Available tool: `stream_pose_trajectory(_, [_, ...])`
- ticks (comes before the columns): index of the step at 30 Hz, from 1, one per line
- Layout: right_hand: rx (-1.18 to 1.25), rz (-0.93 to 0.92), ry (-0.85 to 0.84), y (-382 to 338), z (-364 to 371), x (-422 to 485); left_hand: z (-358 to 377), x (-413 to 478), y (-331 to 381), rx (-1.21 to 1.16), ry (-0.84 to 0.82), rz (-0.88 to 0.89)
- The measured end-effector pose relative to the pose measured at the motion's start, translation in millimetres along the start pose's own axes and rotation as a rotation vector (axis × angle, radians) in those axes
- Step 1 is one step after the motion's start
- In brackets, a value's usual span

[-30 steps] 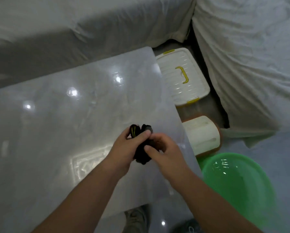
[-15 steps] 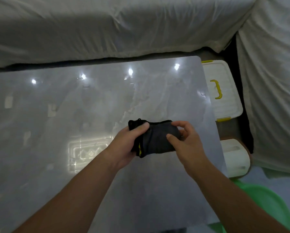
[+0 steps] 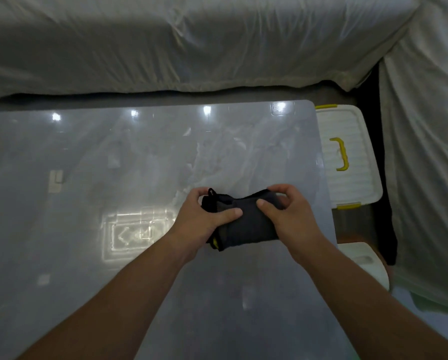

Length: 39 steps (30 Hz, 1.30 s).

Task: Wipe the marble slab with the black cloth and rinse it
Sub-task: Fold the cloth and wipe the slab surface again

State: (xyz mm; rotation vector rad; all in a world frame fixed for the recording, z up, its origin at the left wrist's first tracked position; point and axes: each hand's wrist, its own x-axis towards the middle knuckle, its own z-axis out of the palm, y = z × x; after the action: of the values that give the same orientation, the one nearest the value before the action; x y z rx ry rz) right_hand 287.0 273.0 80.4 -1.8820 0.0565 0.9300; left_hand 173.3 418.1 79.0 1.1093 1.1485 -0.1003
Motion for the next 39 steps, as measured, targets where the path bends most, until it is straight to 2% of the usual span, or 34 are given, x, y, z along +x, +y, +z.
stream_pose_trajectory(5, [-0.321,-0.256,-0.023,-32.0,-26.9,62.3,23.8,22.2,14.6,0.068,-0.002,-0.02])
stream_pose_trajectory(7, [-0.667,-0.364,0.055,-43.3,-28.4,85.2,30.2,29.7,20.8,0.349,0.006,-0.001])
stream_pose_trajectory(8, [-0.795,-0.412,0.129,-43.5,-25.7,89.5,29.1,34.2,21.7,0.536,0.052,0.054])
stream_pose_trajectory(10, [-0.873,-0.461,0.204,-33.7,-11.1,80.5,18.7,44.3,19.5,0.835,0.239,0.267])
stream_pose_trajectory(12, [-0.921,-0.437,0.183,-7.3,16.5,61.3,4.4,53.8,13.7,0.945,0.375,0.493])
stream_pose_trajectory(14, [-1.025,-0.411,0.187,21.1,48.3,49.6,-7.5,67.6,6.9,1.064,0.412,0.586])
stream_pose_trajectory(17, [-1.119,-0.443,0.217,35.6,69.1,61.5,-20.4,81.2,3.8,1.226,0.371,0.46])
stream_pose_trajectory(20, [-1.212,-0.57,0.229,18.2,41.1,110.4,-32.1,89.8,3.3,1.321,0.363,0.446])
stream_pose_trajectory(23, [-1.189,-0.51,0.297,-21.2,5.9,172.8,-37.3,90.7,0.1,1.332,0.331,0.438])
stream_pose_trajectory(25, [-1.193,-0.471,0.315,-35.8,13.5,186.4,-37.0,90.4,-1.2,1.289,0.324,0.441])
stream_pose_trajectory(27, [-1.261,-0.574,0.234,-32.6,40.4,170.8,-36.8,89.6,-2.2,1.265,0.335,0.462])
stream_pose_trajectory(29, [-1.352,-0.767,0.017,-15.3,59.4,141.6,-38.3,89.7,-5.1,1.296,0.334,0.47])
stream_pose_trajectory(31, [-1.398,-0.848,-0.183,-6.7,46.9,127.4,-41.0,89.7,-10.7,1.346,0.327,0.467])
stream_pose_trajectory(32, [-1.395,-0.842,-0.195,-9.7,31.2,132.5,-42.0,90.0,-12.0,1.362,0.327,0.466])
stream_pose_trajectory(33, [-1.379,-0.812,-0.14,-13.8,14.0,143.0,-42.6,90.1,-12.6,1.369,0.327,0.464])
stream_pose_trajectory(36, [-1.269,-0.54,0.178,-35.7,-26.0,183.0,-41.4,91.1,-12.3,1.358,0.324,0.462])
stream_pose_trajectory(38, [-1.228,-0.412,0.31,-51.8,-18.1,200.2,-39.6,91.1,-10.4,1.332,0.315,0.468])
stream_pose_trajectory(39, [-1.21,-0.416,0.333,-55.7,-0.7,202.6,-40.8,90.7,-9.0,1.302,0.308,0.478])
